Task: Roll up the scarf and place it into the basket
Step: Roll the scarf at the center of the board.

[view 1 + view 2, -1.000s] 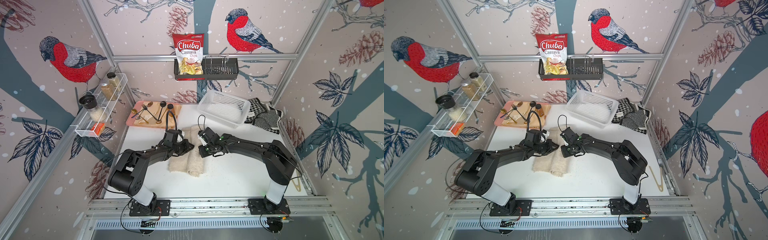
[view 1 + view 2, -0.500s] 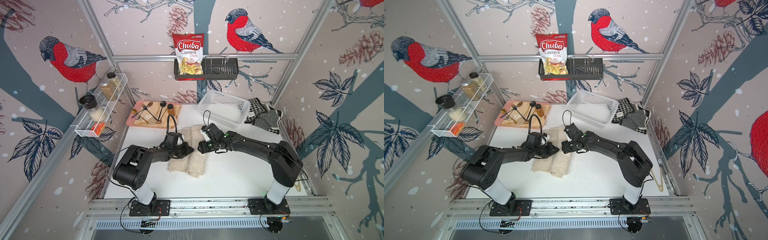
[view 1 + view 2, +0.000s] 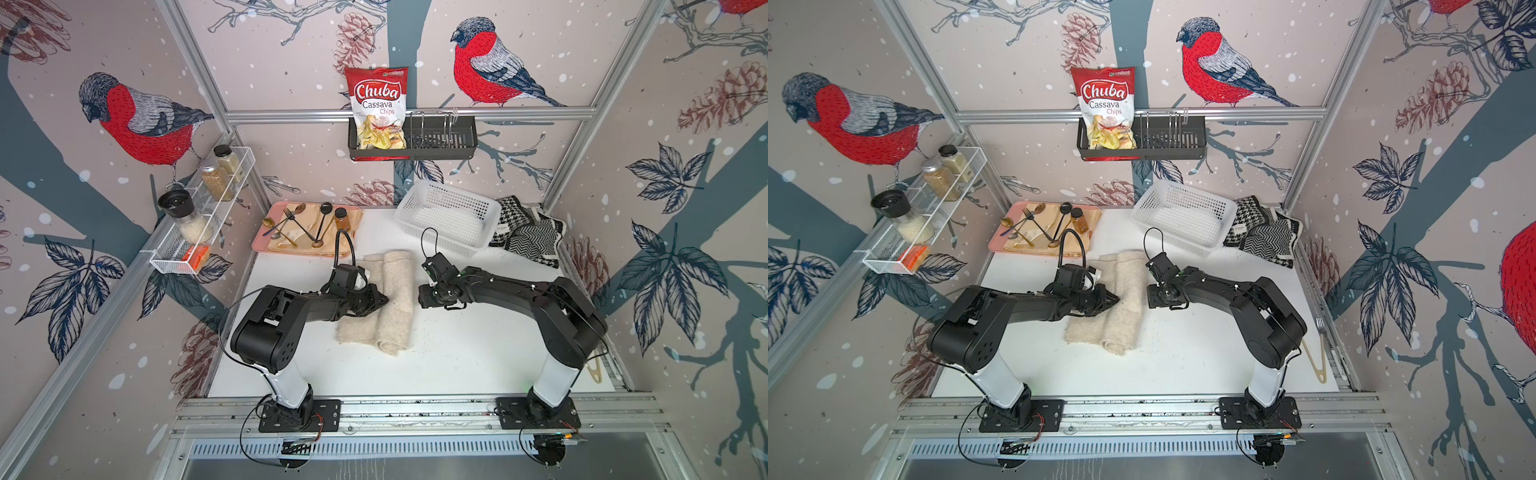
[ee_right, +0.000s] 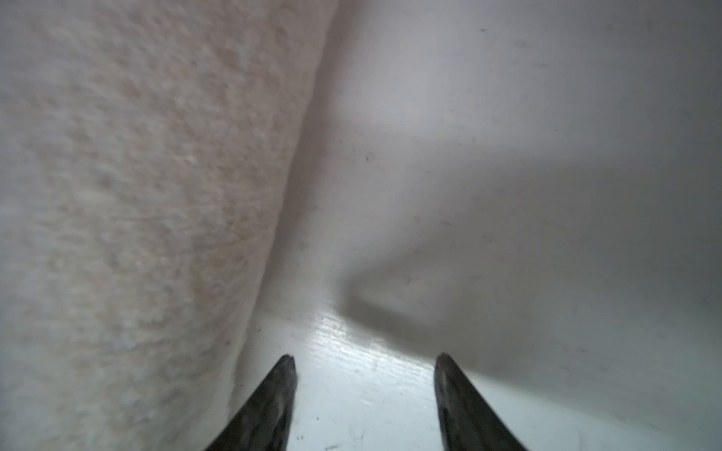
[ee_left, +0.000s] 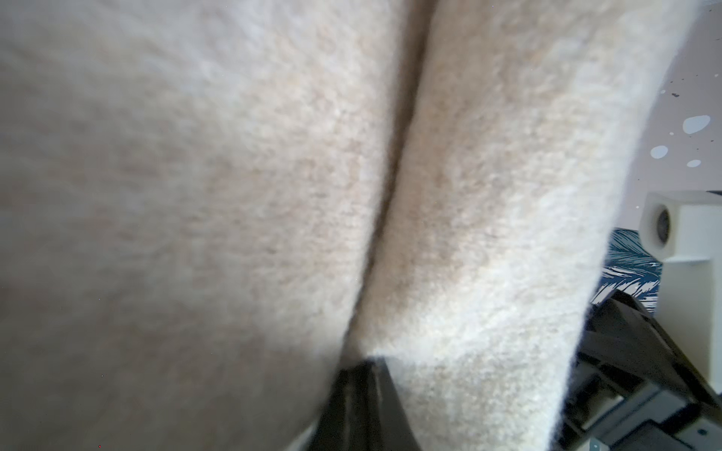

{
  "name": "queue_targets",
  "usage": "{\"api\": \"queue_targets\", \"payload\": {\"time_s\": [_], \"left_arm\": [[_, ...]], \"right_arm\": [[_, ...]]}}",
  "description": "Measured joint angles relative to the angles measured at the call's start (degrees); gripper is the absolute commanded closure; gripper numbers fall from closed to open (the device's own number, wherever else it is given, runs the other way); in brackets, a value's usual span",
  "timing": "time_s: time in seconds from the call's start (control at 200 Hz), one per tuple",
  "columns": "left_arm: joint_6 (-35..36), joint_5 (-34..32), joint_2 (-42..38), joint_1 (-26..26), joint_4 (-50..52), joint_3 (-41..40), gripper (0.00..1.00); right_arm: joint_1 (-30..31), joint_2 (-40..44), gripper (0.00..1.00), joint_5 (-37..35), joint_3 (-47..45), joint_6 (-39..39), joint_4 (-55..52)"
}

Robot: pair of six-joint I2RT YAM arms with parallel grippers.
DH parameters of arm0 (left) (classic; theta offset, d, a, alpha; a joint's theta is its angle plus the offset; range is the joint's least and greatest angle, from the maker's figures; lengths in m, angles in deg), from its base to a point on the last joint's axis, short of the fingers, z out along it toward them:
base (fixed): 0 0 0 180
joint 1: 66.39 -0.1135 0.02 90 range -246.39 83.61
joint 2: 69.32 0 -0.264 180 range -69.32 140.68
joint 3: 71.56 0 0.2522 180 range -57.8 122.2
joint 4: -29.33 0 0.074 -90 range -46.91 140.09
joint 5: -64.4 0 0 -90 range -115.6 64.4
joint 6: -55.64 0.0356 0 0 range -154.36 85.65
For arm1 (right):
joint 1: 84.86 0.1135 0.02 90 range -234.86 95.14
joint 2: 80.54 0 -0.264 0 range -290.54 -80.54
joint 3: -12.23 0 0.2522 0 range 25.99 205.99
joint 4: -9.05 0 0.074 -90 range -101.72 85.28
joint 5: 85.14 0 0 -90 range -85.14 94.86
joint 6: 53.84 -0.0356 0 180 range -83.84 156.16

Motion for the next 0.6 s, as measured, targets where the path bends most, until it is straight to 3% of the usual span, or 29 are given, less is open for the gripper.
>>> {"api": "queue_targets", "payload": {"time_s": [0.07,0.14,0.6], "left_arm": [[0.00,-0.02,0.00,0.00,0.04,0.00,0.89],[0.00,-0.02,0.00,-0.04,0.15,0.04,0.89],[2.38,-2.99,-9.66,-3.69,9.88,1.95,0.88]], "right_arm": [[0.83,-1.20,0.70,0.26,0.96,-0.04,1.01],[1.92,-1.53,0.77,1.11,1.88,0.00,2.23],[6.23,-3.32,0.76,7.67,7.02,-0.90,6.78]]}}
